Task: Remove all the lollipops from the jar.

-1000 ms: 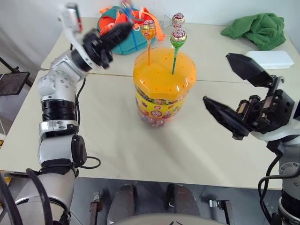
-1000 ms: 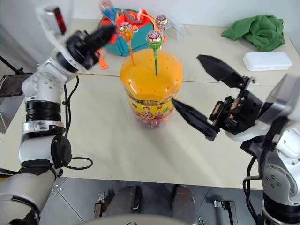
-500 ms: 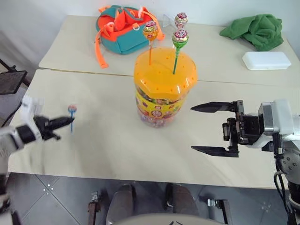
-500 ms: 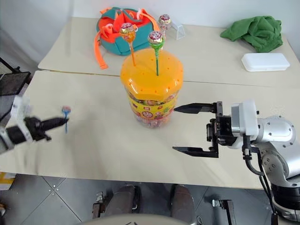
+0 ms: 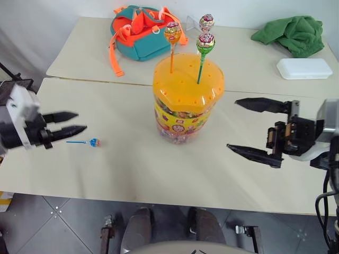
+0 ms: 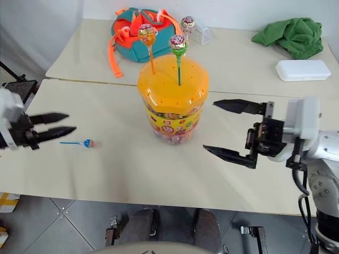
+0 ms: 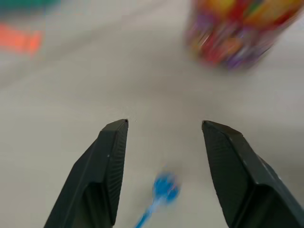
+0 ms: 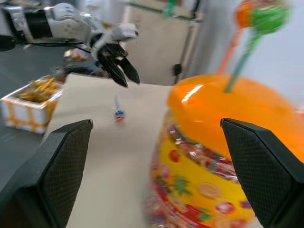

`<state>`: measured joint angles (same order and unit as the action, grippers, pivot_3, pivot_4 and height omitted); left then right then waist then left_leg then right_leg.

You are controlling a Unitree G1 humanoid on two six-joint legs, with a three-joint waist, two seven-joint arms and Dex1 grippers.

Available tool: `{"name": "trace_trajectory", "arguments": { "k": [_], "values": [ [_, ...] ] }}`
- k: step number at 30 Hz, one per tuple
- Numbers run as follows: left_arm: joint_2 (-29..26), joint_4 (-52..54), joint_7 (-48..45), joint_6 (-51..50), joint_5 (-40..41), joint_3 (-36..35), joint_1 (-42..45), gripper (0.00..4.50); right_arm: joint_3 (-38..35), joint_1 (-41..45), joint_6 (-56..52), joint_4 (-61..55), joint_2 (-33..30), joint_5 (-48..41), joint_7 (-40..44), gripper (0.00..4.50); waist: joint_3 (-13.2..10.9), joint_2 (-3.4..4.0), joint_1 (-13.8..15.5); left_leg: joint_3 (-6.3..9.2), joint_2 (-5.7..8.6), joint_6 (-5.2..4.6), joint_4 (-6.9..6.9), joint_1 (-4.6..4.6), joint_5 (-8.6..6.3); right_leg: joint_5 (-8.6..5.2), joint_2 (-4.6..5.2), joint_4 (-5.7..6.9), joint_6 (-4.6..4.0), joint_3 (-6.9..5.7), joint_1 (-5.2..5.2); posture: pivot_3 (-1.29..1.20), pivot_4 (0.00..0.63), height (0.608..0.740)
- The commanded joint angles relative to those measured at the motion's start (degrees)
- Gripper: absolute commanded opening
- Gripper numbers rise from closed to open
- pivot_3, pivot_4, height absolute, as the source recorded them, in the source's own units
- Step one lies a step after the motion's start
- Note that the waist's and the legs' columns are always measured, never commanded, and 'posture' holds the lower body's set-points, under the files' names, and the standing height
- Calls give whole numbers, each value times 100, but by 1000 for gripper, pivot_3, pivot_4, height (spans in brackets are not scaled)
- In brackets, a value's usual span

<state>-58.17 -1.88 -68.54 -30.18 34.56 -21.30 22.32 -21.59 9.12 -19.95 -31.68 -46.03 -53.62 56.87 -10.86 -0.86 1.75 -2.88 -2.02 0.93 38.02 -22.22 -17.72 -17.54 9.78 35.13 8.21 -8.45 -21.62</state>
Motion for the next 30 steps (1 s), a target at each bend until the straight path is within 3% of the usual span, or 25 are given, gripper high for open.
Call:
{"name": "trace_trajectory", "arguments": {
  "k": [1, 3, 6, 7, 17, 21, 26, 27, 30],
  "values": [
    [785, -8, 58, -170, 628, 462, 1431, 2578, -459, -41, -41, -503, 294, -465, -910, 4500, 0, 0, 22, 0, 0, 0, 3, 1, 0, 0, 0, 3, 1, 0, 1, 0, 150, 740],
    [1405, -163, 305, -176, 668, 662, 2166, 2578, -518, -73, 14, -648, 468, -477, -1267, 4500, 1, -10, 71, 3, 1, -1, 23, -2, 0, 2, 0, 18, 4, 1, 4, 0, 150, 740],
    [2195, -502, 561, 175, 445, 955, 2918, 3376, -544, -230, 56, -827, 591, -391, -1500, 4500, 2, -12, 45, -6, 4, -4, 24, 1, -2, 6, 0, 17, 10, 12, 3, 0, 150, 740],
    [2404, -649, 669, 217, 400, 1020, 3133, 3376, -551, -291, 76, -874, 616, -368, -1553, 4500, 2, -13, 35, -8, 3, -4, 20, 4, -2, 6, 0, 17, 10, 12, 3, 0, 150, 740],
    [2979, -1086, 327, -60, 309, 1630, 3655, 3376, -606, -611, 200, -1163, 654, -315, -1805, 4500, 1, -13, -33, -13, 3, -7, 14, 4, -3, 5, -2, 7, 10, 16, -1, 0, 150, 740],
    [3095, -1138, 311, -71, 254, 1681, 3715, 2560, -541, -597, 256, -1172, 625, -268, -1794, 4500, 1, -13, -18, -12, 3, -7, 18, 2, -3, 6, -2, 5, 11, 17, 0, 0, 150, 740],
    [3145, -1142, 299, -117, 380, 1525, 3729, 1057, -397, -383, 266, -1106, 577, -287, -1711, 4500, 1, -13, -26, -13, 3, -8, 16, 2, -3, 6, -2, 3, 11, 17, 0, 0, 150, 740],
    [3192, -1159, 413, -172, 554, 1323, 3758, 638, -327, -261, 244, -1046, 538, -310, -1630, 4500, 1, -13, -26, -13, 3, -8, 16, 2, -3, 6, -2, 3, 11, 17, 0, 0, 150, 740],
    [3310, -1210, 853, -367, 1083, 686, 3832, 36, -142, 91, 178, -858, 439, -363, -1357, 4500, 1, -13, -55, -12, 2, -8, 16, 2, -3, 6, -2, 1, 11, 18, 0, 0, 150, 740]
  ]
}}
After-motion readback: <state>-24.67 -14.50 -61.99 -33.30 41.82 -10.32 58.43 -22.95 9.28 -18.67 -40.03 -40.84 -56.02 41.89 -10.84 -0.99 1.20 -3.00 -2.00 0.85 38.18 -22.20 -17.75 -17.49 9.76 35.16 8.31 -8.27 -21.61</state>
